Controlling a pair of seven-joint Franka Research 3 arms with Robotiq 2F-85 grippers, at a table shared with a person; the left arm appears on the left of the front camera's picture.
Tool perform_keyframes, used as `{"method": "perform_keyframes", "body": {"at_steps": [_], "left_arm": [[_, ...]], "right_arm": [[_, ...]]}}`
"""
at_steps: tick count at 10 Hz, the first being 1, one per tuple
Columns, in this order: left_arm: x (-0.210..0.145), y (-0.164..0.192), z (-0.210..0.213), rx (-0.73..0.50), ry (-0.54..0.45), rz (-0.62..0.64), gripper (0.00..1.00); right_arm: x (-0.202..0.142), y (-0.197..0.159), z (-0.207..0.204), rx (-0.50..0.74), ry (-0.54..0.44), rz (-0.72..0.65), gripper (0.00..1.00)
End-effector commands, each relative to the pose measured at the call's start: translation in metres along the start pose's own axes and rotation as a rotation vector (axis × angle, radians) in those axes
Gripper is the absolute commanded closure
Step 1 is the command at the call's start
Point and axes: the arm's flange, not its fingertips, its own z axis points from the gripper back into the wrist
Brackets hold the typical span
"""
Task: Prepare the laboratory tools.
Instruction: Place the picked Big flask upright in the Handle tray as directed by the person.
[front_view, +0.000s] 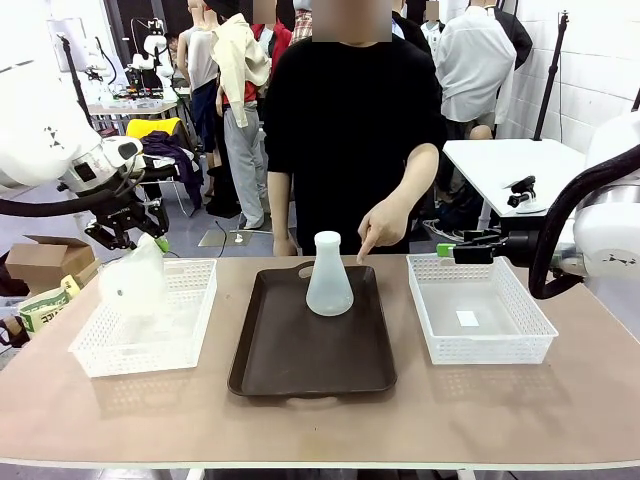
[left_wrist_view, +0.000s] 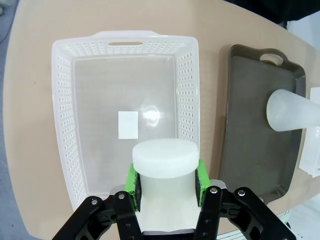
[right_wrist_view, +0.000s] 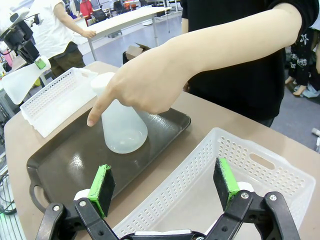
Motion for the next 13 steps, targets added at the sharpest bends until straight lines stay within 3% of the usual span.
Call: {"method": "perform_keyframes", "body": {"at_steps": [1,3,4,7,8,9,11,12,13], "left_arm": [[-0.009,-0.016,0.000,-0.096,0.011,-0.163,1.00],[-0.028,-0.041,0.016,-0.333,-0.074,-0.350,1.00],[-0.034,-0.049,0.024,-0.493,-0.188,-0.442,1.00],[-0.044,-0.063,0.027,-0.837,-0.206,-0.738,1.00],[-0.051,-0.069,0.030,-0.965,-0.210,-0.911,1.00],[-0.061,-0.074,0.033,-1.058,-0.284,-1.038,1.00],[-0.072,-0.076,0.034,-1.092,-0.332,-1.067,1.00],[-0.070,-0.078,0.034,-1.022,-0.341,-0.947,1.00],[-0.073,-0.088,0.042,-1.028,-0.323,-1.071,1.00]], "right_arm": [[-0.001,0.002,0.000,-0.006,0.007,-0.009,0.00],[-0.001,0.002,0.000,-0.006,0.007,-0.009,0.00],[-0.001,0.002,0.000,-0.006,0.007,-0.009,0.00],[-0.001,0.002,0.000,-0.006,0.007,-0.009,0.00],[-0.001,0.002,0.000,-0.006,0.007,-0.009,0.00],[-0.001,0.002,0.000,-0.006,0.007,-0.009,0.00],[-0.001,0.002,0.000,-0.006,0.007,-0.009,0.00],[-0.001,0.002,0.000,-0.006,0.007,-0.009,0.00],[-0.001,0.002,0.000,-0.006,0.007,-0.009,0.00]]}}
